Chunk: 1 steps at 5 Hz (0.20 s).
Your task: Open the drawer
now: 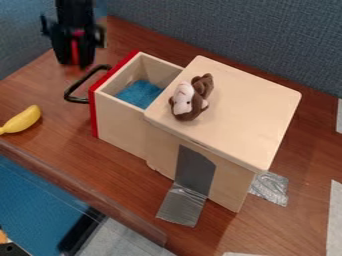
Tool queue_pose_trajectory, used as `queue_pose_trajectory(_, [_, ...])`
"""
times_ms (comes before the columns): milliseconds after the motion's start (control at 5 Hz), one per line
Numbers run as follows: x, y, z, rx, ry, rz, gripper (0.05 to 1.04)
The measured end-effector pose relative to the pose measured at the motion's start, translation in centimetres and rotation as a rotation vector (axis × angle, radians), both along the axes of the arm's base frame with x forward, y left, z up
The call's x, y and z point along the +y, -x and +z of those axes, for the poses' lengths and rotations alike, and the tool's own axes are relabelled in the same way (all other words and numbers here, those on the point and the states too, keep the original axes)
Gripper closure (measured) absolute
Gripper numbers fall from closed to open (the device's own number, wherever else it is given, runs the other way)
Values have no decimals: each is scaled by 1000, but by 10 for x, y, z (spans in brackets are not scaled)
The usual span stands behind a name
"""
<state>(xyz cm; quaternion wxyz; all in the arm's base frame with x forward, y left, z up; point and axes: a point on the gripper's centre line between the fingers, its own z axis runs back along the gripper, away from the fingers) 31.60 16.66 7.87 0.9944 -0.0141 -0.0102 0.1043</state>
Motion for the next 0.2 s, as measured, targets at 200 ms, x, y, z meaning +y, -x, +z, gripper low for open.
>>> queue_pose_trajectory(200, [0, -2, 40, -111, -55, -23, 137])
